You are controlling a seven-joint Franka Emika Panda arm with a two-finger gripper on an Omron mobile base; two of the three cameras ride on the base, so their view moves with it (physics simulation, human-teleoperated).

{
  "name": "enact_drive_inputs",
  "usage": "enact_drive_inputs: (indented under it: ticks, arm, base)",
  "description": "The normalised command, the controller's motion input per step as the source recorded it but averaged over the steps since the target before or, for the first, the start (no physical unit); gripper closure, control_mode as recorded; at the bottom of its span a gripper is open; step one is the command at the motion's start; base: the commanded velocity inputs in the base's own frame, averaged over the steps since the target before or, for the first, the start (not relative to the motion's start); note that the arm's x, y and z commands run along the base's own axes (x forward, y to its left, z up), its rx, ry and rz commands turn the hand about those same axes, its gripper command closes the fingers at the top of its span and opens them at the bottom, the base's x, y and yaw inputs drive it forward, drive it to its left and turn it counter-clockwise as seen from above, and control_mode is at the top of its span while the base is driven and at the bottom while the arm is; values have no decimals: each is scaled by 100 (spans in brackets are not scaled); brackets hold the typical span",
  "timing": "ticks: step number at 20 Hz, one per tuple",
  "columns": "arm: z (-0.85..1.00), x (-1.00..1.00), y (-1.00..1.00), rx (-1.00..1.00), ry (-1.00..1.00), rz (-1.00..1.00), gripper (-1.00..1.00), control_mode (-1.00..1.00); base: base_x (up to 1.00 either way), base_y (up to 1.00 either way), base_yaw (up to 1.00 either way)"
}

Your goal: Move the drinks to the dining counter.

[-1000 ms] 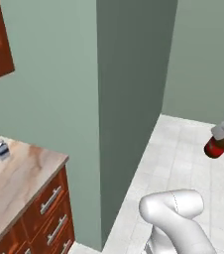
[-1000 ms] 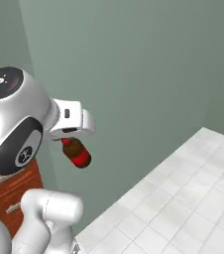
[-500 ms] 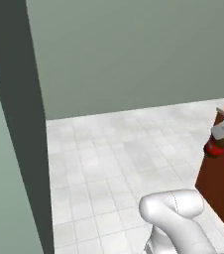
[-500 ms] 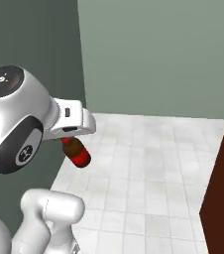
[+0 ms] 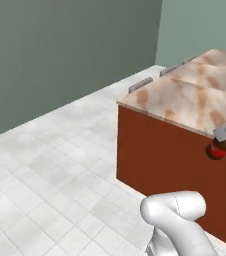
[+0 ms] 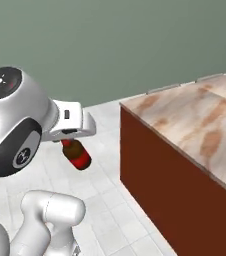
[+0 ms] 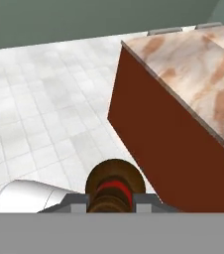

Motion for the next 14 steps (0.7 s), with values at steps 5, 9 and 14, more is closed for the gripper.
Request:
enact_drive_inputs:
  ticks: [5,9,14]
  arm:
    - [0,0,0,0,0,0,100,100]
    - [0,0,0,0,0,0,100,100]
    - [0,0,0,0,0,0,100,100]
  base:
    - [68,32,-72]
    - [100,39,-56]
    - [100,-1,-27]
